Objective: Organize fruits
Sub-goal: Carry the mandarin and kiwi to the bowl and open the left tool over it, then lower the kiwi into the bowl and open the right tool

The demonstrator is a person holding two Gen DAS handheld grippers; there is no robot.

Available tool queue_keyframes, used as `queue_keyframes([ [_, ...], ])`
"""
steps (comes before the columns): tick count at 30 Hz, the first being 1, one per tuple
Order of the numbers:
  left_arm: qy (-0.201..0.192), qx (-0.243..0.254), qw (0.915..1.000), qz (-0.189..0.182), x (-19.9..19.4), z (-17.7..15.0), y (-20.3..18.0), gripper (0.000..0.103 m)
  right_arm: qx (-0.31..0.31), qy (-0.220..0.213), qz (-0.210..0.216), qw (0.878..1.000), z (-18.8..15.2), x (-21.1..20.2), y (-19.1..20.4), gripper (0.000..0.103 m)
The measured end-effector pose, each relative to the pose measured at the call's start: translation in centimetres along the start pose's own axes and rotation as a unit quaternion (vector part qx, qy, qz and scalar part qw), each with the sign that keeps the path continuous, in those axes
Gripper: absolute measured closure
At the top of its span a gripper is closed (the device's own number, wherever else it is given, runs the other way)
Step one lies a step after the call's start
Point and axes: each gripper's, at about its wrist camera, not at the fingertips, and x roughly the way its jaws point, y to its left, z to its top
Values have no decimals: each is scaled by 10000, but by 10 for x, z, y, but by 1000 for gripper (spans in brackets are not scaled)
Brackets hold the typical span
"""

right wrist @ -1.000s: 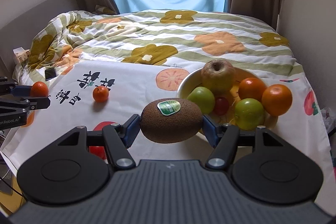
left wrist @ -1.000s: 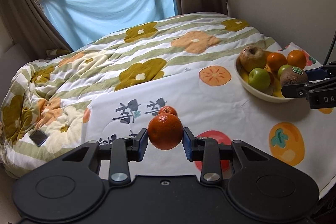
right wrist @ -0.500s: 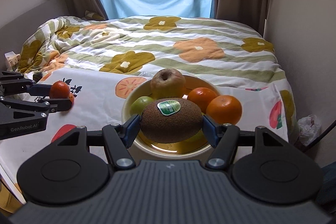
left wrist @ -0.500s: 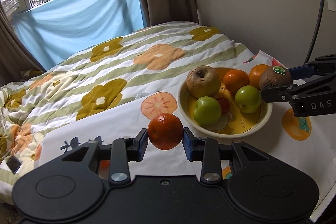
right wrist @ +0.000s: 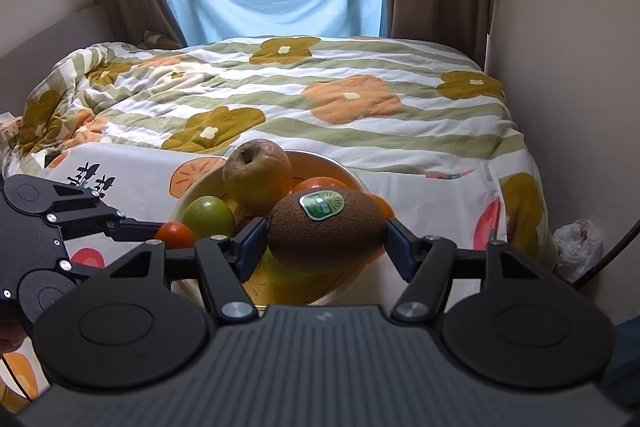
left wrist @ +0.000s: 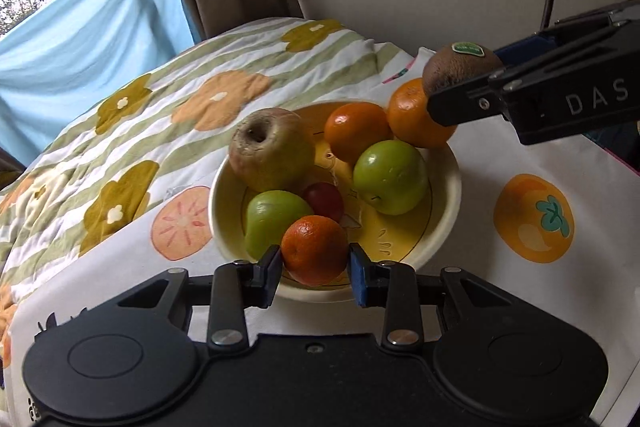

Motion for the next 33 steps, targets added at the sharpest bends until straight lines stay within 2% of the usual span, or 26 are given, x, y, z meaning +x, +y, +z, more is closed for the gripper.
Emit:
queue_keyframes([
  [6,68,31,9999,-81,11,4,-6,61,62,-7,-27,10000,3,4,-9,24],
  [8,-23,0,10000,-55,6,4,-4,29,60,-20,-28,10000,5,5,-10,24],
  [10,-164,-30,9999,25,-2,3,0,20,23,-41,-14,10000,7,6,-10,24],
  [24,-70,-719,9960,525,-26,-14,49,17,-370,55,420,9984,23,40,23,24],
  [33,-28,-873,9933,760,-35,-26,64,17,-590,233,700,9955,19,71,48,24],
])
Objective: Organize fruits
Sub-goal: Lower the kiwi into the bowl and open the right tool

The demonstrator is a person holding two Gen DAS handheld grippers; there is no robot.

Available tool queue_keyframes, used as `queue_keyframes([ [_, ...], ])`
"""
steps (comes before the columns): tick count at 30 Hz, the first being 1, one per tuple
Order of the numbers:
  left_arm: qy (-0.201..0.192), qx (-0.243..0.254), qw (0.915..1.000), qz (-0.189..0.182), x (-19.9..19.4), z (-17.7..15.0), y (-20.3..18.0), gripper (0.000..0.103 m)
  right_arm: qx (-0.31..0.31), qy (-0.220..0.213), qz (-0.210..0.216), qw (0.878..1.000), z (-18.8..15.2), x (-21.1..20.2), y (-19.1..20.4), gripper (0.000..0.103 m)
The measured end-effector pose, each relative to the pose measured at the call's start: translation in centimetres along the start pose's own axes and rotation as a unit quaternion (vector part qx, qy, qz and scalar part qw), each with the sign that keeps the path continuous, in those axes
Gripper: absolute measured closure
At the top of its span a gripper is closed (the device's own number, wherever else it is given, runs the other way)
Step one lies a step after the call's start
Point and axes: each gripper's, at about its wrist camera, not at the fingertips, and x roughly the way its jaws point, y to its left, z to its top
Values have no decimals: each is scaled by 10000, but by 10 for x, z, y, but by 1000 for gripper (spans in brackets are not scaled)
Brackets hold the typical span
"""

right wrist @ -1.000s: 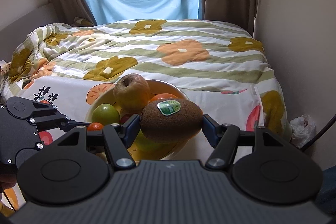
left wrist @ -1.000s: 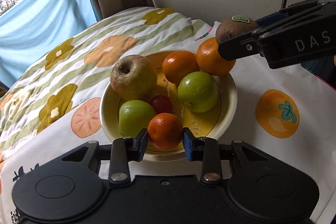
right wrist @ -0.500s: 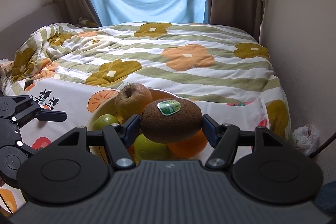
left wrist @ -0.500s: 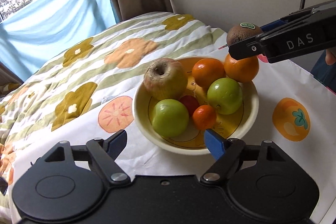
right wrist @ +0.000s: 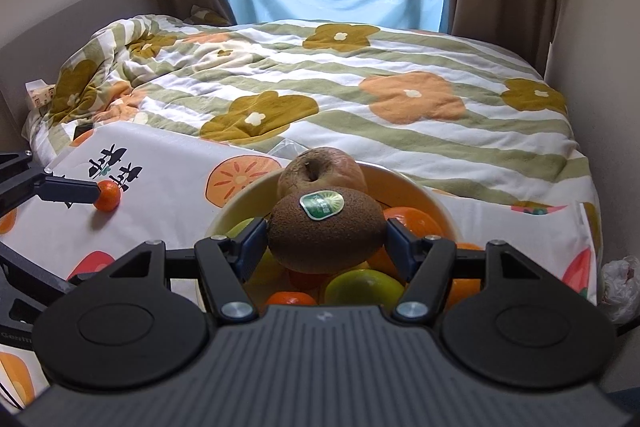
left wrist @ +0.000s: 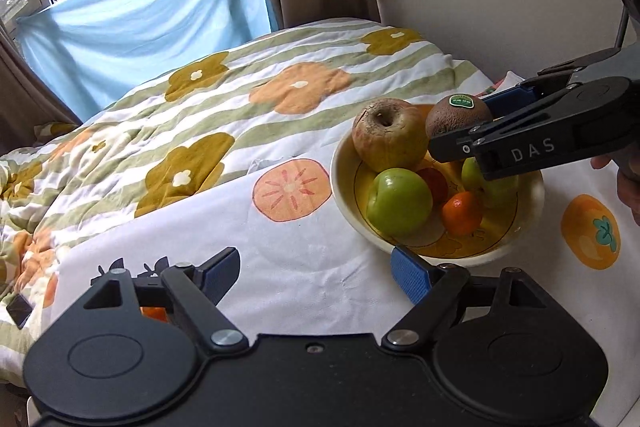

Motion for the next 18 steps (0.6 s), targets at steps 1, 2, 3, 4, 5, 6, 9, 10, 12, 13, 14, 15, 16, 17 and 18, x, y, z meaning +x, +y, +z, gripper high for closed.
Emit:
queue_keyframes([
  [1,9,-4,10000,28,0,-1,1,16,-24,15,12,10000,-1,2,2,24],
  [2,15,-10,10000,52,-1,-2,1,16,-40,31,20,10000,-1,5,2,24],
  [3,17,-20,10000,66,-1,-3,2,16,-47,44,23,10000,-2,7,3,24],
  [4,16,-33,10000,77,-2,-4,3,16,-51,53,24,10000,-3,8,3,24],
  [5,15,-45,9999,90,-2,-4,4,16,-50,65,22,10000,-3,10,3,24],
  [6,16,-53,9999,102,-3,-5,5,16,-44,74,23,10000,-4,11,3,24],
  [9,28,-85,9998,153,-4,-7,6,16,16,81,1,10000,-5,13,1,23],
  [10,32,-96,9998,166,-4,-7,6,16,31,41,-4,10000,-5,11,1,22],
  [12,34,-116,9997,207,-5,-8,7,16,23,-82,-13,10000,-4,6,2,7],
  [13,29,-126,9997,222,-6,-8,7,16,0,-165,-68,9998,-3,3,3,1],
  [14,20,-138,9996,233,-8,-8,6,15,-28,-240,-118,9996,-2,-1,4,0],
  [15,8,-154,9996,253,-11,-9,6,15,-53,-276,-124,9995,-2,-4,4,0],
  [16,-2,-168,9995,273,-14,-10,5,15,-79,-275,-115,9995,-1,-6,5,0],
  [17,-10,-188,9994,289,-16,-11,5,15,-97,-272,-125,9995,0,-7,5,0],
  [18,-22,-226,9993,312,-19,-12,6,15,-114,-279,-131,9995,1,-9,6,0],
])
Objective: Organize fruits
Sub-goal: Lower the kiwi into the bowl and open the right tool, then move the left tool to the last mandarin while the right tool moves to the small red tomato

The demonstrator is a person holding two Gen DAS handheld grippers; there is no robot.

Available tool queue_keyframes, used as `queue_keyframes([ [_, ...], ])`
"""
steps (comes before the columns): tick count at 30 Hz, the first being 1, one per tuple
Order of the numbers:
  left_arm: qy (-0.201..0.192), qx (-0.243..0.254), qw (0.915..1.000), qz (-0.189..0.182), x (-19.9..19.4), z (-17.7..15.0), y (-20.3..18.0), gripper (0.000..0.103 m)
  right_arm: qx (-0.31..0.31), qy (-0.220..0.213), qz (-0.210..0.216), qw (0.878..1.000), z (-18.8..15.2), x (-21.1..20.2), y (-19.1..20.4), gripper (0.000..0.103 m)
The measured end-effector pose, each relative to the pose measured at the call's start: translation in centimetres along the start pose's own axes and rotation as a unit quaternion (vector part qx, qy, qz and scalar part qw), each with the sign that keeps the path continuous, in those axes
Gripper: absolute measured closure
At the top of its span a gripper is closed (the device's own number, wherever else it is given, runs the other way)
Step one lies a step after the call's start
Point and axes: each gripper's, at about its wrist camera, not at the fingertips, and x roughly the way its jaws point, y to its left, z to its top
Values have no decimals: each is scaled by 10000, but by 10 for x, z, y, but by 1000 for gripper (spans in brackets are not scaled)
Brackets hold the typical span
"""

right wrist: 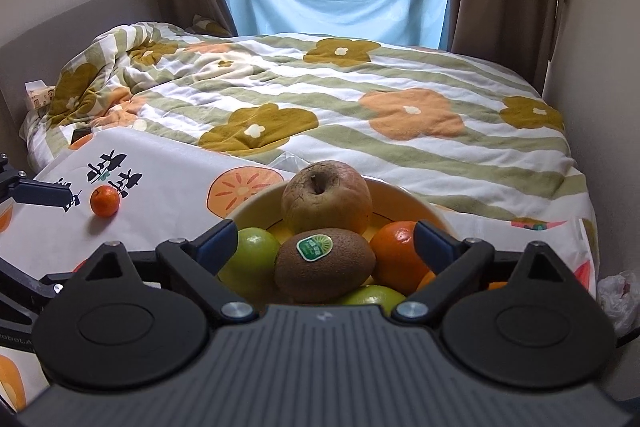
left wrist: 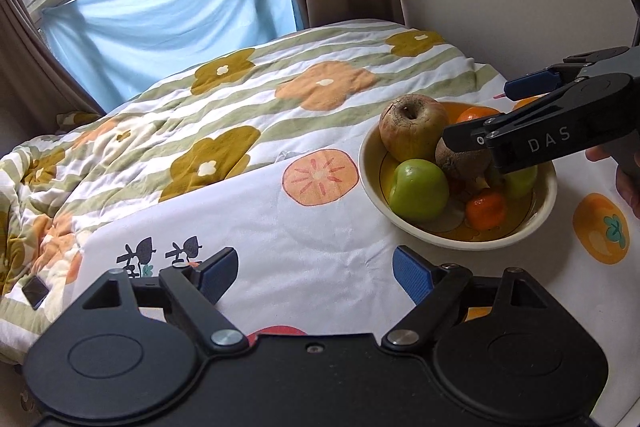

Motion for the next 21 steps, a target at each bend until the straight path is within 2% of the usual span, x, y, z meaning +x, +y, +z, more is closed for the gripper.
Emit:
queue_keyframes([
  [9,-153,-507,9984,172,-30,-9,12,15,-15,-137,29,9999,6,-30,10,0],
  [17,-394,-1032,9935,268,-70,-26,19,15,-56,-246,81,9996,7,-63,25,0],
  [21,-508,-1089,9925,228,-88,-32,15,15,-33,-286,121,9995,6,-74,34,0],
])
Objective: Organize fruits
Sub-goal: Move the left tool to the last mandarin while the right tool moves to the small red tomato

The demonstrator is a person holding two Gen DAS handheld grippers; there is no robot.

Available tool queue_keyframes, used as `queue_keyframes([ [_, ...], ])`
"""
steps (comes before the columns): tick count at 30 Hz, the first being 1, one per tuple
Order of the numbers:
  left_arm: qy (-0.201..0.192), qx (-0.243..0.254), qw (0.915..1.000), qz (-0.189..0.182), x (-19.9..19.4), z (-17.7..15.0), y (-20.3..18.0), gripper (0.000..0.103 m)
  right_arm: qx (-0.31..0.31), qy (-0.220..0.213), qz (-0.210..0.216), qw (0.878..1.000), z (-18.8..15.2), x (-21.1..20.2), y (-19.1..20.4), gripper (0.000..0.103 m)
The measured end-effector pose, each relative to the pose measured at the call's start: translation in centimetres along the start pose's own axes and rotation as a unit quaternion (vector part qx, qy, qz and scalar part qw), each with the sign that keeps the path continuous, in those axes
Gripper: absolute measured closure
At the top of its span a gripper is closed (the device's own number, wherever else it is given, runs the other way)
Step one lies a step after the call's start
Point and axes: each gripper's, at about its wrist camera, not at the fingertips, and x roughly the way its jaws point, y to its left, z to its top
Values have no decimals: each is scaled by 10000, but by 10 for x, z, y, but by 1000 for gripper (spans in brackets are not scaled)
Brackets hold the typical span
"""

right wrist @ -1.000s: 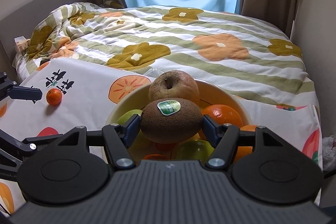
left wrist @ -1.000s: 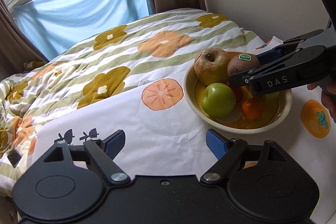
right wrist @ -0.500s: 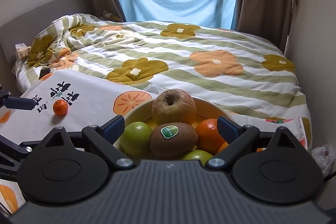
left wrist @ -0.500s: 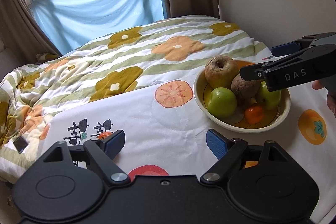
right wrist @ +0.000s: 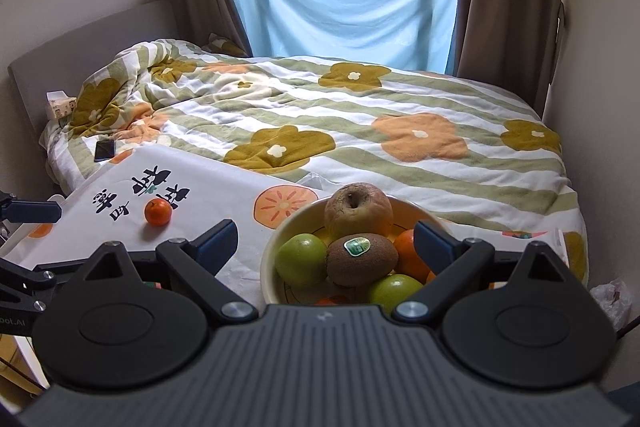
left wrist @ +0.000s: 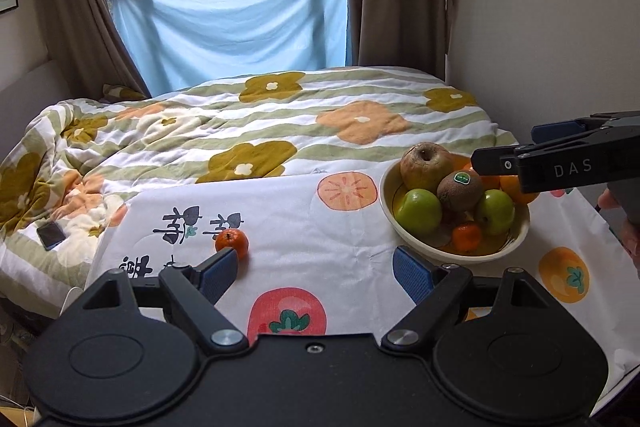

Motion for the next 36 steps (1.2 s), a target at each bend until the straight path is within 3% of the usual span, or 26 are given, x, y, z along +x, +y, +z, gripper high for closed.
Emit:
queue_keyframes([
  [11,-133,149,9995,255,-26,-2,16,12,77,63,176,9998,-10,-22,27,0],
  [22,-139,601,9975,344,-5,11,87,2,446,401,69,9982,-27,-15,77,0],
  [29,-6,1003,9949,-118,31,16,124,2,560,623,-152,9964,-39,-1,122,0],
  [36,249,1563,9837,-857,81,12,137,5,863,893,-402,9914,-51,23,162,0],
])
